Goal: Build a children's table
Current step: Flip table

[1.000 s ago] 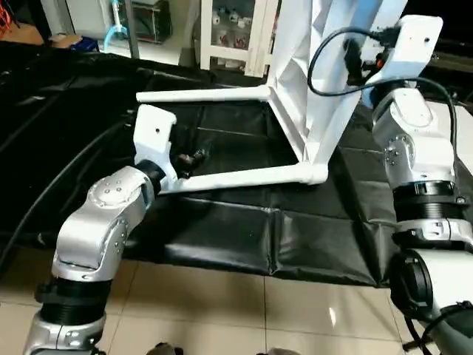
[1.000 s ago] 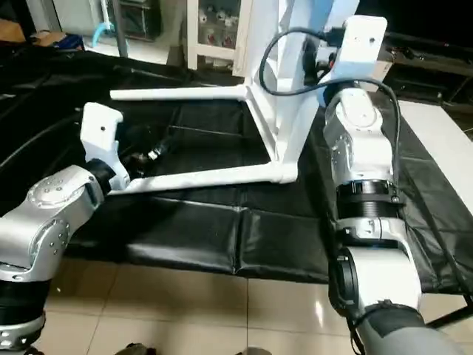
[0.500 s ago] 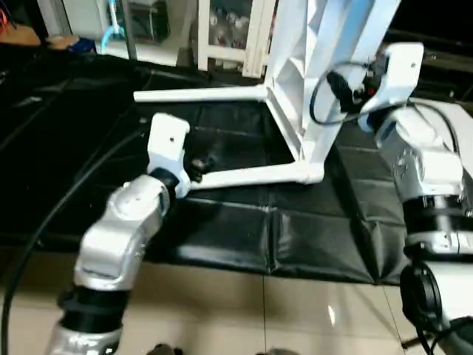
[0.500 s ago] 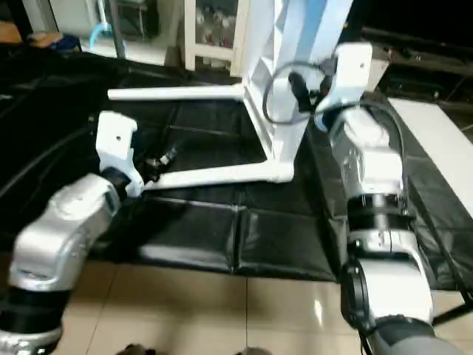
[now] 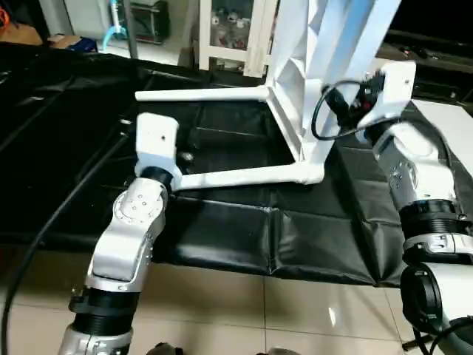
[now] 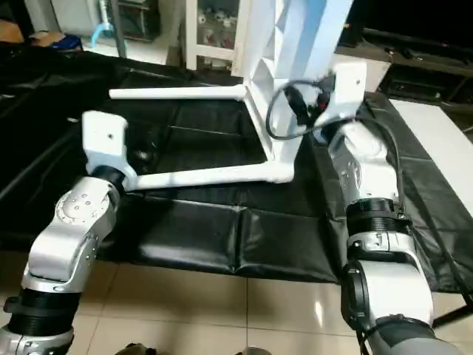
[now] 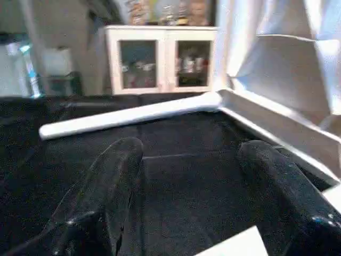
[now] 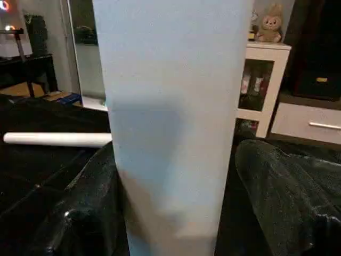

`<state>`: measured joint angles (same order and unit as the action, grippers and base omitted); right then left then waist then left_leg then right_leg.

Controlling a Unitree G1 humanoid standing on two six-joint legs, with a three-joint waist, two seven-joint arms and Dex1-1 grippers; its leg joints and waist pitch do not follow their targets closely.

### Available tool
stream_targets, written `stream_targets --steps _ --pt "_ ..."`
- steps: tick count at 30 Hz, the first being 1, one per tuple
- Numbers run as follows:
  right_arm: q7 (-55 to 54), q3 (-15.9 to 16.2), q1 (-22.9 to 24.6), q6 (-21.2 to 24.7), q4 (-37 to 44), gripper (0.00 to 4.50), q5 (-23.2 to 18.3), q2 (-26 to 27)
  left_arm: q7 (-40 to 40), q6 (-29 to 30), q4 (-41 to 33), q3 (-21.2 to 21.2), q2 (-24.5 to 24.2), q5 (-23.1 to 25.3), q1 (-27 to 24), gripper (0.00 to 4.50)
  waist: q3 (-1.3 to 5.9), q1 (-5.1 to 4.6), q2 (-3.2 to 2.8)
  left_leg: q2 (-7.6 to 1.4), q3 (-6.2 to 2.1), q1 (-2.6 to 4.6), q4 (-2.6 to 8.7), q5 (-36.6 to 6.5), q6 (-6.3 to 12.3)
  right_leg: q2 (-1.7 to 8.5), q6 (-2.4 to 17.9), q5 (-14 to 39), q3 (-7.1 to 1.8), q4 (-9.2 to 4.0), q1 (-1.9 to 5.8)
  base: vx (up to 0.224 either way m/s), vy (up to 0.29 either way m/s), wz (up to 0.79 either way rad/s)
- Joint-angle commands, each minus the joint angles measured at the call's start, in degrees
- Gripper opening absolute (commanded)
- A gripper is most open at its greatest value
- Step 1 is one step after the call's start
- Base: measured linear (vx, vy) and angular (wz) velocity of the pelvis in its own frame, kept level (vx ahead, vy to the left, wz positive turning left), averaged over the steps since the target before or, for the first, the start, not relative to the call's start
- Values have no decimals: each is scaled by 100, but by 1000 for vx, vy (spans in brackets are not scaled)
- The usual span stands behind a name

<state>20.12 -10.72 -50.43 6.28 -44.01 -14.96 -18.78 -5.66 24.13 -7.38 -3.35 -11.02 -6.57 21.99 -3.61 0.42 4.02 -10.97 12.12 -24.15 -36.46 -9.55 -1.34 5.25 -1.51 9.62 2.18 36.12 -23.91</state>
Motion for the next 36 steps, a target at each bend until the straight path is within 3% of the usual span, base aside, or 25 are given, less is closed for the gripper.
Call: stream_targets --steps 1,12,26,36 --pt "-56 -101 -242 -164 -126 333 75 -60 -85 -150 -76 -124 -46 48 26 325 475 -1 -47 -187 -140 245 438 -1682 -293 166 953 1370 -114 -434 140 0 0 0" --pt "-239 -47 -778 -631 -905 333 270 -80 -204 -163 -148 -169 -147 252 29 325 477 5 -50 -191 -134 248 430 -1672 -291 171 992 1297 -115 -407 133 0 0 0" --pt "-165 -127 -1003 -808 -1342 211 276 -134 -260 -108 -154 -237 -256 450 72 325 466 -8 -52 -193 -141 248 439 -1837 -309 167 968 1463 -110 -419 120 0 0 0" --pt "-505 -2 -1189 -975 -1523 194 533 -263 -242 -155 -133 -217 -227 502 142 325 467 -17 -29 -194 -136 245 430 -1832 -298 172 988 1511 -111 -419 109 0 0 0"
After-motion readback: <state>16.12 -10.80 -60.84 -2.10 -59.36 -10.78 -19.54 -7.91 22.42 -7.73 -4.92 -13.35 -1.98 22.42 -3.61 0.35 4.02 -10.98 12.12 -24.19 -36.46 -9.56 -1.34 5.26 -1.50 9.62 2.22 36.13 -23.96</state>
